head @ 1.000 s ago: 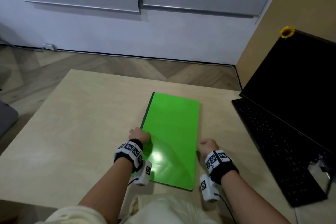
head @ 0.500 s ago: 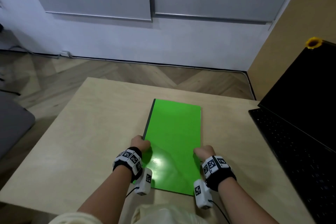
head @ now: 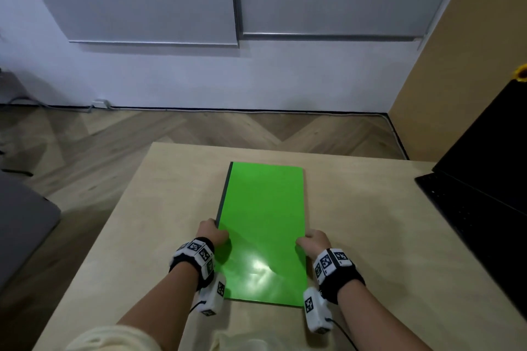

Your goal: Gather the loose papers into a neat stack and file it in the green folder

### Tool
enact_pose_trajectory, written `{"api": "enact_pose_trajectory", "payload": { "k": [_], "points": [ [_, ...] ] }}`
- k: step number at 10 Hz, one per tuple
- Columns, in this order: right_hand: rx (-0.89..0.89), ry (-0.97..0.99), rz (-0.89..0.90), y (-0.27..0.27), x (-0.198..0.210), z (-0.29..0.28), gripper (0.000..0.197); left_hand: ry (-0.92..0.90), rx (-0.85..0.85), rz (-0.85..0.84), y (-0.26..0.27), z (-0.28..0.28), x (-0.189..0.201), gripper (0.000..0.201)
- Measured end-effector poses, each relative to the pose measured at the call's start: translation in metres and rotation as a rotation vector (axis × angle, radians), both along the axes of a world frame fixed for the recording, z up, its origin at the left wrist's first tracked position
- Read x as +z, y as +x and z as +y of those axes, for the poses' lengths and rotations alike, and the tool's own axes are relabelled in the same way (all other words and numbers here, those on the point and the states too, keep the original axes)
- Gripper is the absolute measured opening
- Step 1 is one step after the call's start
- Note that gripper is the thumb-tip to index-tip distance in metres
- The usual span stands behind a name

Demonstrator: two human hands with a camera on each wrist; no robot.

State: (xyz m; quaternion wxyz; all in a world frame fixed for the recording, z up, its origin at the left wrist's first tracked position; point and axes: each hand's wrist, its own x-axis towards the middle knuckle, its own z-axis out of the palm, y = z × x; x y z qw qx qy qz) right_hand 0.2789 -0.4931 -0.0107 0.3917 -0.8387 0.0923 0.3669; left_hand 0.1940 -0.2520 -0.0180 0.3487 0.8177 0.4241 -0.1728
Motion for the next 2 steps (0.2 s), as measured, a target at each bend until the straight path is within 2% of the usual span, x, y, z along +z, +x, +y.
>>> {"api": "enact_pose_trajectory", "payload": {
  "k": [1,2],
  "points": [
    [0.024,0.015,0.003,-0.002,0.004,-0.001,0.042,0.001,0.022,-0.081,-0.006,0.008,-0.014,0.035],
    [0.001,0.009,-0.047,0.000,0.015,-0.009,0.051,0.078,0.116,0.005,-0.031,0.030,-0.024,0.034]
  ]
}}
